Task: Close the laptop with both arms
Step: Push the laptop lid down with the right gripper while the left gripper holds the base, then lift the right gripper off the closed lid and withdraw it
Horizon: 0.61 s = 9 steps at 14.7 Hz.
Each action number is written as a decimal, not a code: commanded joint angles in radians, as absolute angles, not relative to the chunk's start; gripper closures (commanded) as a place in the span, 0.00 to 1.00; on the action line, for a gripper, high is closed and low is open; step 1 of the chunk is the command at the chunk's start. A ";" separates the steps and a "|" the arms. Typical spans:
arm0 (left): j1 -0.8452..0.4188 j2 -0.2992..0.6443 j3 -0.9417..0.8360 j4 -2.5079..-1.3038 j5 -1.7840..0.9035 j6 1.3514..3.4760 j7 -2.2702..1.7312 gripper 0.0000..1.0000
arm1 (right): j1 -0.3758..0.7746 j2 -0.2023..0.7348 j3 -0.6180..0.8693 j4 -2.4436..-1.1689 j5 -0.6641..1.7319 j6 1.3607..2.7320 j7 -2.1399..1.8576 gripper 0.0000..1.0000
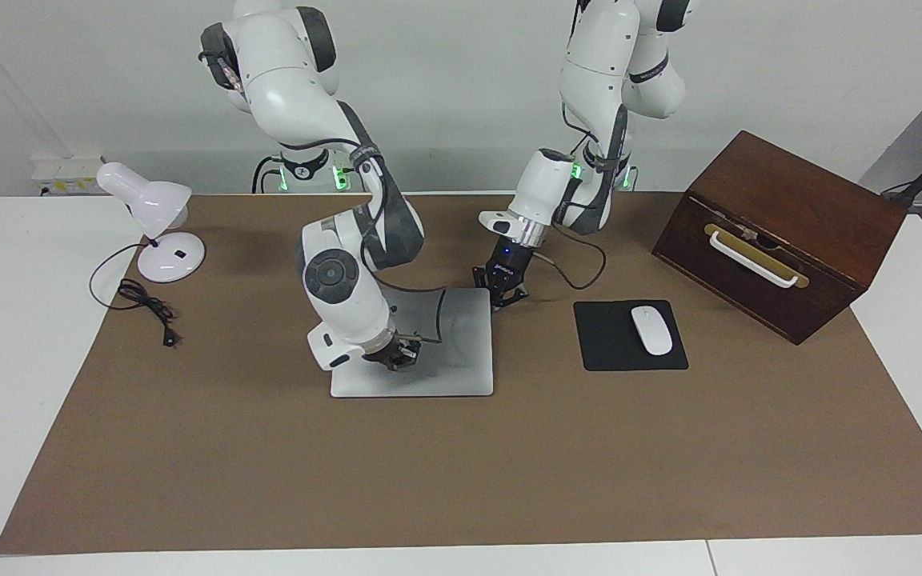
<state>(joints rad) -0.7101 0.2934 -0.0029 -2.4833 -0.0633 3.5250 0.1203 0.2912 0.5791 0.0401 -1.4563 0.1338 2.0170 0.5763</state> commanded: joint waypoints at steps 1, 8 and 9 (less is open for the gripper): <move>-0.753 0.313 0.012 -2.557 -0.064 3.502 0.124 1.00 | 0.272 0.511 0.032 -1.468 0.129 2.065 0.577 1.00; -0.736 0.304 0.011 -2.551 -0.064 3.502 0.118 1.00 | 0.155 0.381 0.028 -1.419 -0.018 1.948 0.212 0.50; -0.732 0.295 0.011 -2.549 -0.064 3.502 0.107 1.00 | 0.146 0.355 0.026 -1.420 -0.018 1.922 0.186 0.33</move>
